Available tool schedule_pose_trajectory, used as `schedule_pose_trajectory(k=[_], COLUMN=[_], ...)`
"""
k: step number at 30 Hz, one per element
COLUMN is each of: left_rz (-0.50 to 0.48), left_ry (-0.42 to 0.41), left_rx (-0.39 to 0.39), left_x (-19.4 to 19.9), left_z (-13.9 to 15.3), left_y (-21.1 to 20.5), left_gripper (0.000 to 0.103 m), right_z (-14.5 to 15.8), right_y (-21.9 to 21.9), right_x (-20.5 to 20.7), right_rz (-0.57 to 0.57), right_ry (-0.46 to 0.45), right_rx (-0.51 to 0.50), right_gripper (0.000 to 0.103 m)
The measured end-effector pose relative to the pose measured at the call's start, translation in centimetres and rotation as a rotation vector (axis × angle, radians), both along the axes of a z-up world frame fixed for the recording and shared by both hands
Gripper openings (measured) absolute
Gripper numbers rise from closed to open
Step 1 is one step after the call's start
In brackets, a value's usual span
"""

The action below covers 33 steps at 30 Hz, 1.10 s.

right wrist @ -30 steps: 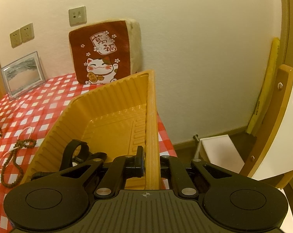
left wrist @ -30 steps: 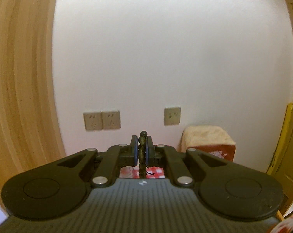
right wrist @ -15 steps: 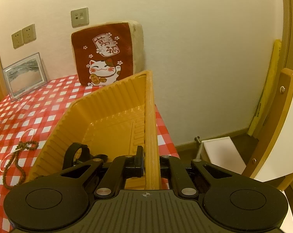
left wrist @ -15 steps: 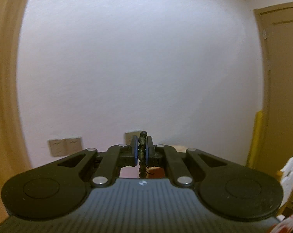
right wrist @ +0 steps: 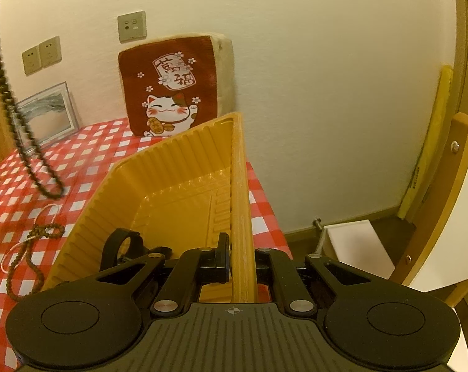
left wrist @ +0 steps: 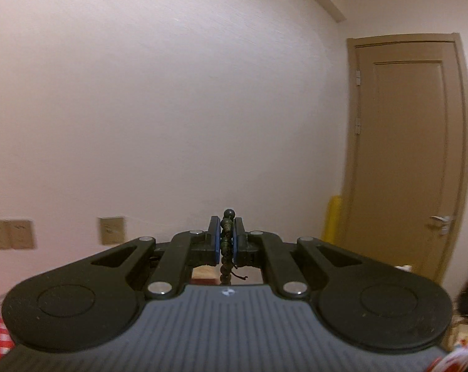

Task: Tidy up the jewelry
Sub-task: 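Lift the dark bead strand high above the table with the left tool, then lower the dark bead strand into the orange tray and open the left tool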

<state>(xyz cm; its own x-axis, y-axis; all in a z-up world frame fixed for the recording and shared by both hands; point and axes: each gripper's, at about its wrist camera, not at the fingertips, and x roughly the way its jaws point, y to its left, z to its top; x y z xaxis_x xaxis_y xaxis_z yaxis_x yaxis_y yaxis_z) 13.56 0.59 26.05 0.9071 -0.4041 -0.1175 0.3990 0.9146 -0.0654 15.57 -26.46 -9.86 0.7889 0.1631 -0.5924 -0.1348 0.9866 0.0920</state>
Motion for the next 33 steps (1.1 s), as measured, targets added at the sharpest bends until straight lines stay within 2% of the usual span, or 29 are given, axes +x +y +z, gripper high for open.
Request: schedule_pose_trajectory(k=[8,18,25,33], left_rz=[-0.137,-0.229,-0.254,-0.209], left_ry=[0.09,0.237,0.414,0.637], left_rx=[-0.057,-0.123,-0.16,-0.203], left_x=[2.6,5.3,7.0,8.6], left_z=[-2.1,-5.7,-11.4,-20.2], left_y=[-3.4,-6.5,-7.7,-8.0], left_gripper=[0.006,0.006,0.006,0.006], right_z=[0.0,-0.1,-0.1,-0.1], right_y=[0.0,0.0,0.0,0.1], right_x=[-0.1,0.0,0.0,0.2], right_rz=[0.006,0.007,0.005,0.002], right_ry=[0.0,0.002,0.003,0.009], right_rx=[-0.002,0.0,0.002,0.004], right_gripper=[0.006,0.006,0.006,0.006])
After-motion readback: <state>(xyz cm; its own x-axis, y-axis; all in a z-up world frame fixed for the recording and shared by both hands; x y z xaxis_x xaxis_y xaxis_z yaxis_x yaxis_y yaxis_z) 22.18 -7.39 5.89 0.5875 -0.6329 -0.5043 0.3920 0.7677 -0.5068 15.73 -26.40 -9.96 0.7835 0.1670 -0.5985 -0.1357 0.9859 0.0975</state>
